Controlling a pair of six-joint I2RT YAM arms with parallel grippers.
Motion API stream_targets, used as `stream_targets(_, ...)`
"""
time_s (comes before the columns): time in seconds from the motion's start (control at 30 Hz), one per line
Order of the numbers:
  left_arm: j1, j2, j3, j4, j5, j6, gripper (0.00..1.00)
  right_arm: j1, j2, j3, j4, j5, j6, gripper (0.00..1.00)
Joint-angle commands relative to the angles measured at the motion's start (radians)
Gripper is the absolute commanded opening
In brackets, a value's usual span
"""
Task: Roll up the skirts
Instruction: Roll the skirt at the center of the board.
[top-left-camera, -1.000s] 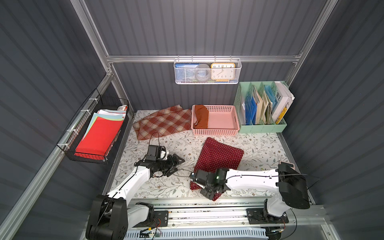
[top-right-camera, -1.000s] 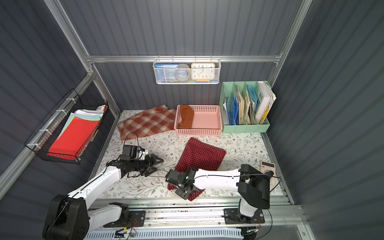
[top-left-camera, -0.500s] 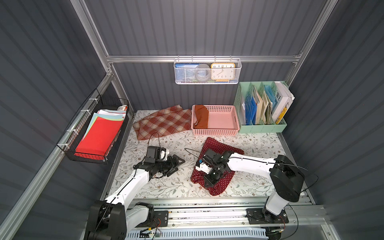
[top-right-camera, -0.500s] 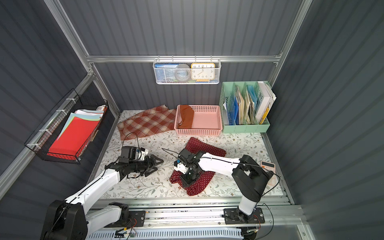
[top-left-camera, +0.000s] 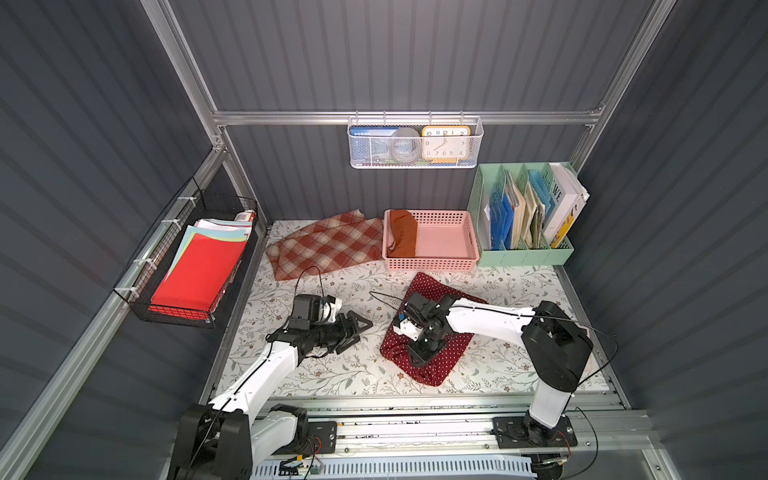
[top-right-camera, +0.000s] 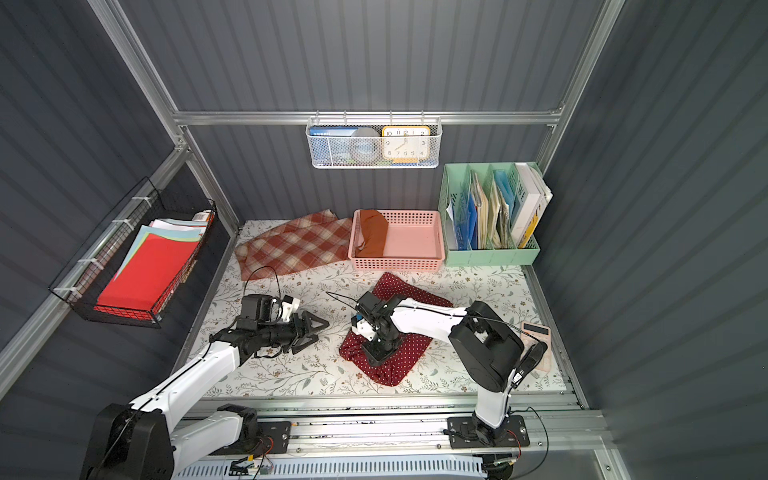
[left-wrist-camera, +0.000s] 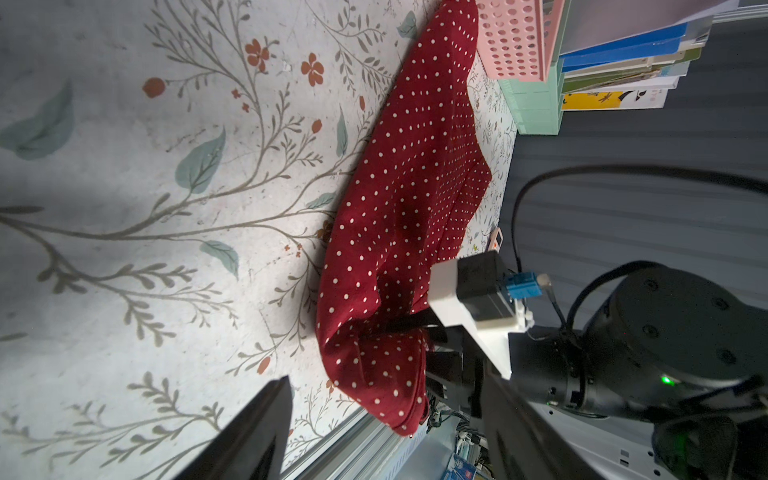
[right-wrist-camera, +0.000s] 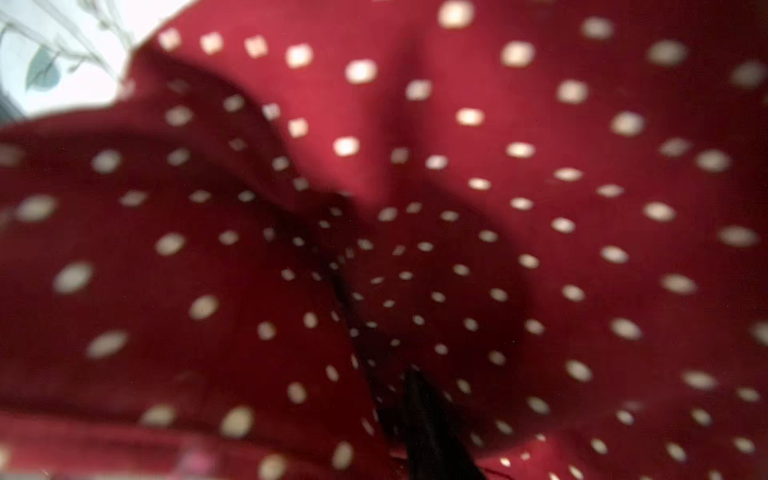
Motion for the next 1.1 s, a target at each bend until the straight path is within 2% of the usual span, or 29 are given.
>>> stream_targets(0.0, -0.021, -0.025, -0.017, 0.01, 0.017, 0.036, 0.74, -0.023, -0.029, -0.031, 0.002, 0.089, 0.005, 0.44)
stream_targets(0.07, -0.052, -0.037, -0.022, -0.008, -0.022, 0.042, 0.72, -0.032, -0.041, -0.038, 0.011, 0.122, 0.012, 0.48)
stream_targets(0.23, -0.191, -0.067, -0.046, -0.023, -0.16, 0.01, 0.65, -0.06, -0.057, -0.048, 0.035, 0.14, 0.025, 0.5)
stream_targets(0.3, -0.215, -0.082, -0.076, -0.008, -0.179, -0.014, 0.58, -0.062, -0.062, -0.049, 0.044, 0.151, 0.027, 0.51)
stream_targets(0.47, -0.225, -0.163, -0.144, 0.011, -0.194, -0.042, 0.3, -0.065, -0.037, -0.051, 0.056, 0.163, 0.031, 0.51)
stream_targets(0.53, -0.231, -0.167, -0.154, 0.029, -0.207, -0.049, 0.25, -0.066, -0.018, -0.049, 0.058, 0.188, 0.039, 0.5)
stream_targets(0.57, -0.234, -0.161, -0.159, 0.042, -0.211, -0.052, 0.29, -0.066, -0.011, -0.049, 0.061, 0.203, 0.045, 0.5)
stream_targets(0.63, -0.251, -0.136, -0.168, 0.09, -0.226, -0.06, 0.49, -0.064, -0.006, -0.048, 0.066, 0.212, 0.048, 0.49)
stream_targets(0.7, -0.278, -0.102, -0.165, 0.146, -0.239, -0.058, 0.63, -0.066, -0.003, -0.051, 0.069, 0.214, 0.053, 0.49)
stream_targets(0.77, -0.325, -0.062, -0.144, 0.176, -0.288, -0.048, 0.72, -0.067, 0.006, -0.045, 0.06, 0.213, 0.058, 0.49)
stream_targets(0.87, -0.404, 0.004, -0.119, 0.26, -0.345, -0.043, 0.79, -0.067, 0.018, -0.046, 0.07, 0.204, 0.065, 0.49)
stream_targets(1.07, -0.484, 0.101, -0.159, 0.442, -0.47, -0.042, 0.79, -0.072, 0.026, -0.051, 0.088, 0.154, 0.072, 0.49)
